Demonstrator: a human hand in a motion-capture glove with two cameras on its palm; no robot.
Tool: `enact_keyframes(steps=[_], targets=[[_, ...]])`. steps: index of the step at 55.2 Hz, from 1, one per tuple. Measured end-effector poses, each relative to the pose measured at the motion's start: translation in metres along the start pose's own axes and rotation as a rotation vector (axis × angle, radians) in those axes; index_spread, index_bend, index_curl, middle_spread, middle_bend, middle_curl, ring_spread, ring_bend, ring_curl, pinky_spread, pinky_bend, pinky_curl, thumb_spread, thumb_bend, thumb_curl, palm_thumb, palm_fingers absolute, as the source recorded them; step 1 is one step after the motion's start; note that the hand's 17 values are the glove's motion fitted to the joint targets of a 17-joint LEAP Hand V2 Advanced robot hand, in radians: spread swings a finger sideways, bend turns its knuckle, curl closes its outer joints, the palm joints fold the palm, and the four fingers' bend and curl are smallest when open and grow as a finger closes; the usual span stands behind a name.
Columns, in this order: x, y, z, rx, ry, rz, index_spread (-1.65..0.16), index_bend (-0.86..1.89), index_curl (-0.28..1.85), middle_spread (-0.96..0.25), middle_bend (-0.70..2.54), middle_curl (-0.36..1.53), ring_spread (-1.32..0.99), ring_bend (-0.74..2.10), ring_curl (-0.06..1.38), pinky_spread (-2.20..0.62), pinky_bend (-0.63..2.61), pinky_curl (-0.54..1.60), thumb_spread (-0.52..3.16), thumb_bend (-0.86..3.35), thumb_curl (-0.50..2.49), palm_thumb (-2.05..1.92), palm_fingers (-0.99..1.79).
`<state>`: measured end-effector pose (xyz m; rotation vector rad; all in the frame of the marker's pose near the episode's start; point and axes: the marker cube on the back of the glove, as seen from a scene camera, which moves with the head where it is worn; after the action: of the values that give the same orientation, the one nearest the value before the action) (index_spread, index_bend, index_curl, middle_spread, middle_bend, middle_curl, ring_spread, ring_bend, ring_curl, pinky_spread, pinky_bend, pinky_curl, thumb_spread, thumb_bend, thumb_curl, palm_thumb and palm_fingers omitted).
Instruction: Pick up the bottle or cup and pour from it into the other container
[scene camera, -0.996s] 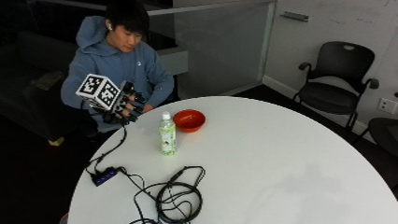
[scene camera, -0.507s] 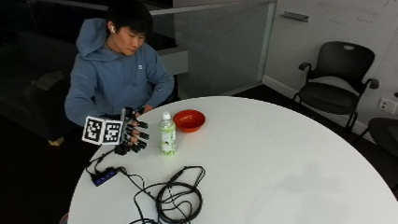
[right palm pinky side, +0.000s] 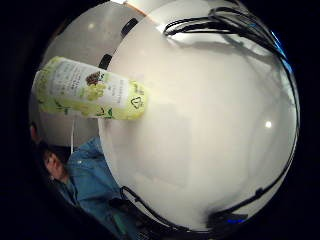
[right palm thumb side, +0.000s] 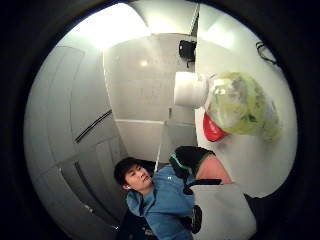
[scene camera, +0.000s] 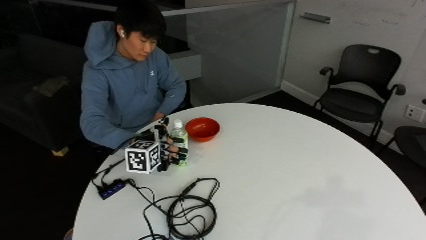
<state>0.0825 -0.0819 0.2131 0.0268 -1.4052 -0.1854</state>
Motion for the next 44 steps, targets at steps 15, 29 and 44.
enact_keyframes(steps=[15, 29, 44], targets=[[0.000, -0.027, 0.045, -0.011, -0.125, -0.093, -0.37, 0.09, 0.15, 0.10, 0.21, 0.30, 0.19, 0.62, 0.31, 0.26, 0.68, 0.27, 0.82, -0.01, 0.38, 0.69, 0.18], [-0.006, -0.043, 0.065, 0.122, -0.121, -0.130, -0.17, 0.19, 0.29, 0.01, 0.41, 0.40, -0.08, 0.56, 0.33, 0.01, 0.55, 0.26, 0.61, 0.04, 0.50, 1.01, 0.99], [-0.023, -0.047, 0.075, 0.124, -0.002, -0.088, -0.12, 0.13, 0.33, -0.03, 0.35, 0.43, -0.14, 0.45, 0.37, -0.15, 0.53, 0.31, 0.31, -0.03, 0.60, 1.08, 1.08]])
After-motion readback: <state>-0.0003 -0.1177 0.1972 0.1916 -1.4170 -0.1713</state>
